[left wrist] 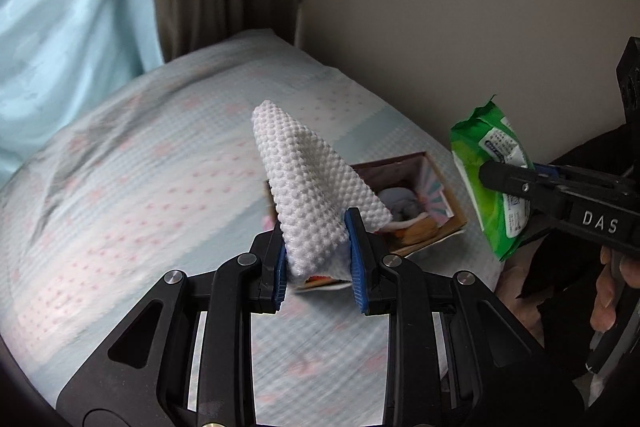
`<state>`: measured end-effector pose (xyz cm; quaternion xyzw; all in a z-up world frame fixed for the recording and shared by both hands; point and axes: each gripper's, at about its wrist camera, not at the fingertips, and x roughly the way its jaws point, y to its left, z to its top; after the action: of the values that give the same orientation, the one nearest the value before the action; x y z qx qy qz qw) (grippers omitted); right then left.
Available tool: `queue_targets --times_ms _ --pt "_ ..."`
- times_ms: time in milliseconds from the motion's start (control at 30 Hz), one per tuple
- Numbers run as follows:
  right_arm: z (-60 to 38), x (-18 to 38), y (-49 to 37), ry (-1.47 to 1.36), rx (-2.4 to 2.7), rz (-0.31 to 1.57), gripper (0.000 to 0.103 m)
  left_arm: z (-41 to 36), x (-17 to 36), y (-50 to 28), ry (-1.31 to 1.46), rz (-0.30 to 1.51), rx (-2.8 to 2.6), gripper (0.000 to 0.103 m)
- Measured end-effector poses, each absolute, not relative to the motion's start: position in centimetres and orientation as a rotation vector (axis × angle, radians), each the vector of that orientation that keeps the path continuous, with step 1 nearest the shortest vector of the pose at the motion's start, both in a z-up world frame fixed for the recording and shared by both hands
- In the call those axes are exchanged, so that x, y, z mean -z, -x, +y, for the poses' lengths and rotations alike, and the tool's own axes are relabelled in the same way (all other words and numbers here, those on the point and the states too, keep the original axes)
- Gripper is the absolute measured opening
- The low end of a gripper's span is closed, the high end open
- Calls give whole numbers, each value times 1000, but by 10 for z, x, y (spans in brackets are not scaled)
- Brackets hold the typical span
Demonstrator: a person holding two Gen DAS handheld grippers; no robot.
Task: Organize soft objects
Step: 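Carry the white cloth and green wipes pack over the box with both tools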
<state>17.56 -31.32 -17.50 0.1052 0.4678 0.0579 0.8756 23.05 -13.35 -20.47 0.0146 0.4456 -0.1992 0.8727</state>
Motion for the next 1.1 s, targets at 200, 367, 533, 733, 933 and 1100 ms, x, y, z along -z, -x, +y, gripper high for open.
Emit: queue_targets --times_ms 200,367,533,733,933,1100 --pt "-358 206 -203 -221 -124 1030 27 -186 243 -264 -32 1012 419 23" --pt "-378 241 -233 -226 -138 1105 27 -215 279 -295 -47 1091 400 23" --pt "-381 281 -268 -208 -196 1189 27 -237 323 -315 -33 1186 350 23" --pt "-372 324 -298 -244 -256 1304 27 -232 371 -330 -26 1313 288 23" --pt "-354 361 -321 -234 -278 1421 27 -226 403 -332 -31 1398 245 23" --pt "-348 368 -335 -244 -277 1463 46 -230 404 -335 -60 1443 258 80"
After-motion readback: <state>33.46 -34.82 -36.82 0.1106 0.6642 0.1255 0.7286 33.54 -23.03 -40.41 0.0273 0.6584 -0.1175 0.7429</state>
